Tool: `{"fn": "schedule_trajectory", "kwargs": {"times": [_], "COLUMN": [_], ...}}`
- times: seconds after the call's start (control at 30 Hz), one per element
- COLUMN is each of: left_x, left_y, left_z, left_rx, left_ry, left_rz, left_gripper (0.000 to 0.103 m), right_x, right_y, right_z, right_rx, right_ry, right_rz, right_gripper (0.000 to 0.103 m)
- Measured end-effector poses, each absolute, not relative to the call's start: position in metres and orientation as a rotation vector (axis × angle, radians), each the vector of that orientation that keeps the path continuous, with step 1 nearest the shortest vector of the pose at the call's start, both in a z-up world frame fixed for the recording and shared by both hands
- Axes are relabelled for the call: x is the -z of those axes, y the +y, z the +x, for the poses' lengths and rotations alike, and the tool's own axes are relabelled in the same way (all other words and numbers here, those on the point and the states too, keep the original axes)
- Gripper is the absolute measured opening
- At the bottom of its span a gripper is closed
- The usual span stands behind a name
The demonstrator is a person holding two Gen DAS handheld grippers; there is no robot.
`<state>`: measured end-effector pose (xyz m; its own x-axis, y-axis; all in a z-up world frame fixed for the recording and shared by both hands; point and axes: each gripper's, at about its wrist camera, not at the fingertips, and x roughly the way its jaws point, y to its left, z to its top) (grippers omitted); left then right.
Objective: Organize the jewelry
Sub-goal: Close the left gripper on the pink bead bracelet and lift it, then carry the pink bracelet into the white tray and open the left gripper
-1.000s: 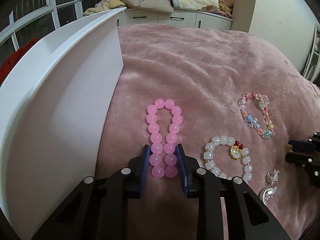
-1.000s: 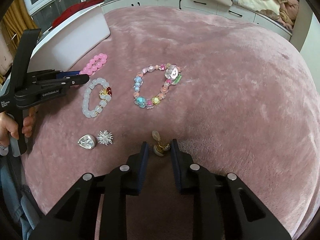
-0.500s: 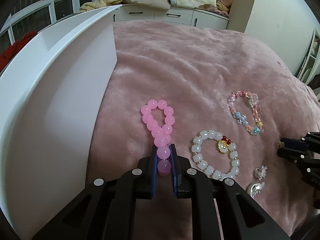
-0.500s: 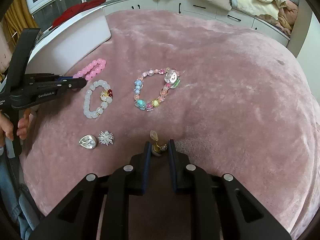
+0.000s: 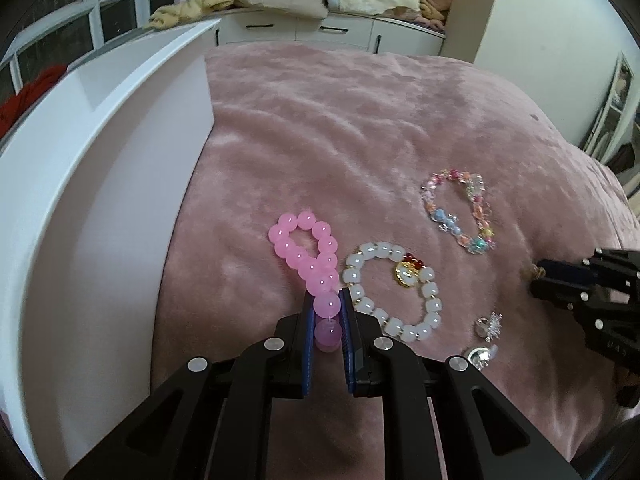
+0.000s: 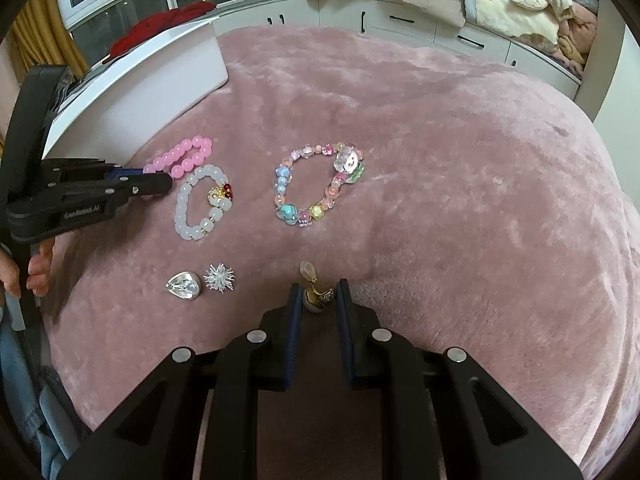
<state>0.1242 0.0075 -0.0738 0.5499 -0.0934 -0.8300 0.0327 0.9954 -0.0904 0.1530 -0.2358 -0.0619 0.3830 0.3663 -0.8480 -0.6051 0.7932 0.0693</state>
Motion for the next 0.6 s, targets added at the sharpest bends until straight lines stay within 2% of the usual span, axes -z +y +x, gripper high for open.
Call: {"fn": "schedule_trajectory", "kwargs": {"times": [0.6], "left_x": [0.035], "left_y": [0.008], "left_z": [0.112], "left_rx": [0.132], "left_ry": [0.911], "left_rz": [-0.103], "left_gripper": [0.017], "right_x": [0.033], "right_y": [-0.237], "right_z": [0.143], "right_rx": [-0.624], "right_ry": [0.919], "right_rz": [-0.212], "right_gripper": [0.018]}}
